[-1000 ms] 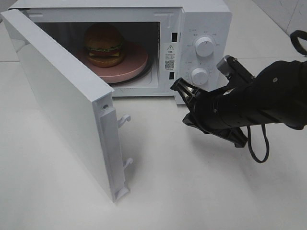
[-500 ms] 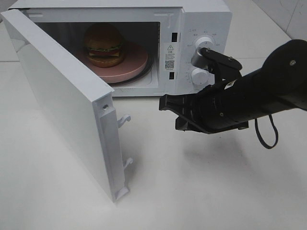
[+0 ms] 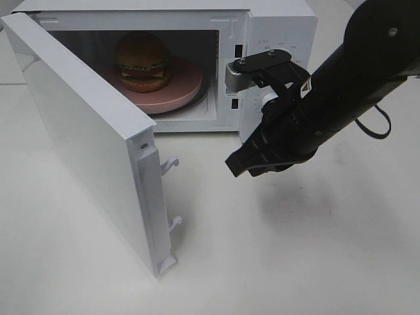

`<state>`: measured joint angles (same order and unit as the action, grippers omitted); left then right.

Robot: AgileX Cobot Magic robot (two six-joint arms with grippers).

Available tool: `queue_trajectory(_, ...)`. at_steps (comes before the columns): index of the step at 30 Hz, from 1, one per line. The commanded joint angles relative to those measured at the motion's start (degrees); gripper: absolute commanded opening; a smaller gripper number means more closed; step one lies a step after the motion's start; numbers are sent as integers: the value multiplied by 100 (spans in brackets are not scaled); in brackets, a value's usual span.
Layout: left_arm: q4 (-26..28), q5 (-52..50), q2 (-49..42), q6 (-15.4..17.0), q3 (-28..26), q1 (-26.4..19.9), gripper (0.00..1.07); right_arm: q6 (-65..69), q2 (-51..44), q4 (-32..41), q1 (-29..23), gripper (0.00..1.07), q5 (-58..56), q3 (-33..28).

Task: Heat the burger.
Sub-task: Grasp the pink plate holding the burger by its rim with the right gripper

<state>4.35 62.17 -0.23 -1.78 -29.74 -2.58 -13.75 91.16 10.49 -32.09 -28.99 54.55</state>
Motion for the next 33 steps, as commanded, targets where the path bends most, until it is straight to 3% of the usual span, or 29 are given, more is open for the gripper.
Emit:
queue_trajectory(1, 29, -74, -92, 6, 11, 11, 100, -894, -52, -395, 40, 5, -550, 195)
queue_trajectory(18, 29, -74, -92, 6, 11, 11, 100, -5185, -52, -934, 40, 9, -619, 246)
queue_trajectory(25, 29, -74, -92, 6, 11, 11, 100, -6222, -52, -940, 40, 12, -498, 246)
queue_trajectory(30, 29, -74, -92, 6, 11, 11, 100, -6583, -52, -1049, 40, 19, -235, 246)
queue_trajectory(32, 29, -74, -92, 6, 11, 11, 100, -6595, -52, -1186, 40, 29, 103, 246)
queue_trajectory(33, 29, -74, -92, 6, 11, 11, 100, -6595, -52, -1186, 40, 29, 103, 246)
